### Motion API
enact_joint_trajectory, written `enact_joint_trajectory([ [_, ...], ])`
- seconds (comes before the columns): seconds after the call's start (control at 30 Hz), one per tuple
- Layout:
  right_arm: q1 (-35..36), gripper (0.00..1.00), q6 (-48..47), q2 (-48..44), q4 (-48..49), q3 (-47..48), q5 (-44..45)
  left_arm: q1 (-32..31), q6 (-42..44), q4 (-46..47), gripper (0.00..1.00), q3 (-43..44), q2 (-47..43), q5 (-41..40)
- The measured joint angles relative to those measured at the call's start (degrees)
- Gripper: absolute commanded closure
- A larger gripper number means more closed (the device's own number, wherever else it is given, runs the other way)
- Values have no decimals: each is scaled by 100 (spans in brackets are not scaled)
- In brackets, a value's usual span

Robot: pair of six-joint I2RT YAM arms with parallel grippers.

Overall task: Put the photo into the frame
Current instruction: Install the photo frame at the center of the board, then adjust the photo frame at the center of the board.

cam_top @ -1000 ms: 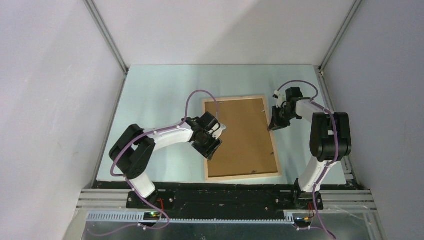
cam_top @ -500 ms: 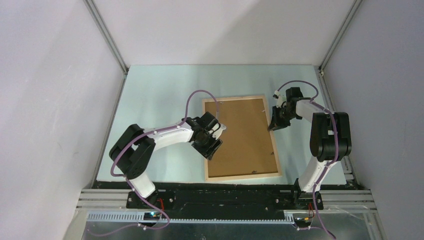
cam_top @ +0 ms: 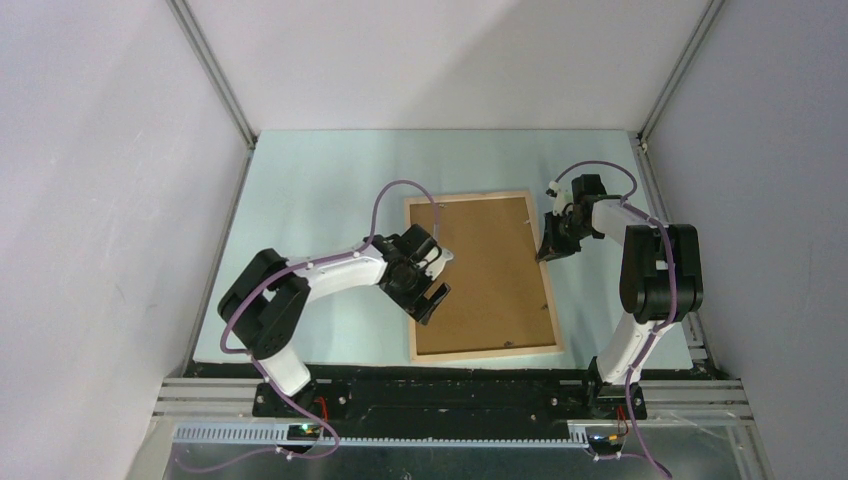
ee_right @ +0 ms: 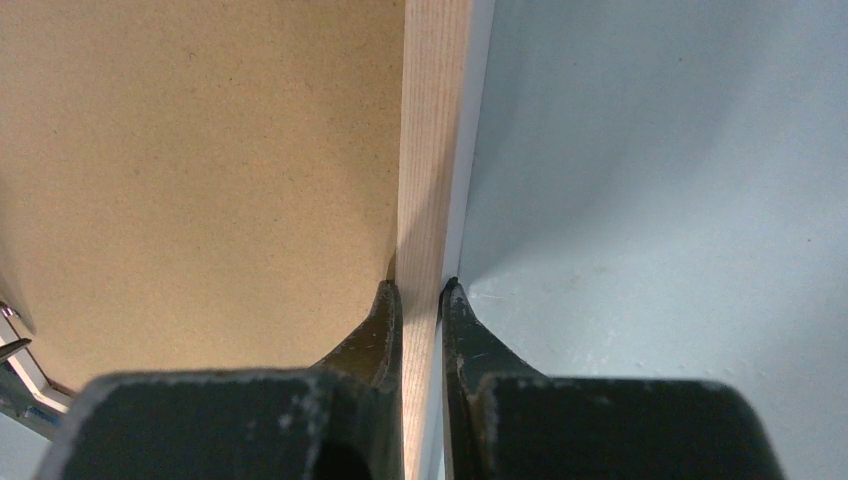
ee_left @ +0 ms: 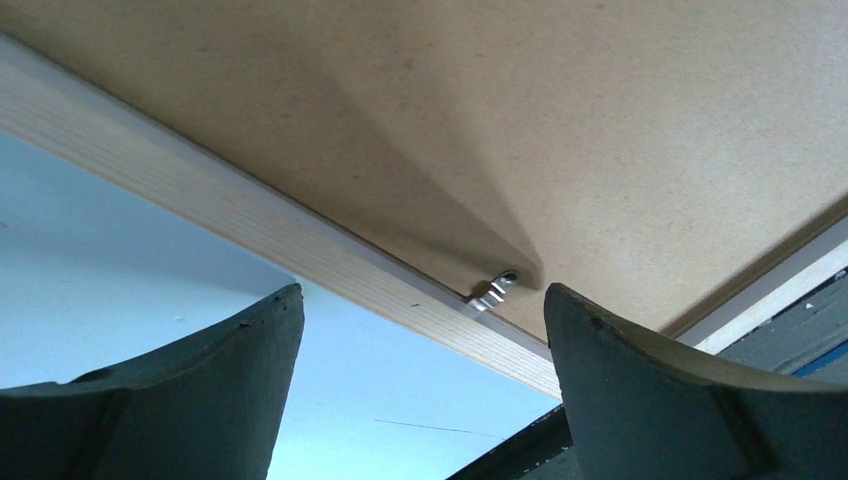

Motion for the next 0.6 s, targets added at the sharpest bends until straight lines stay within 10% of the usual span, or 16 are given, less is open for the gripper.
enact_joint_trajectory([
  [0.6, -7, 100, -203, 564, -605, 820, 76, 1436, 127, -22, 0, 96, -1005, 2],
])
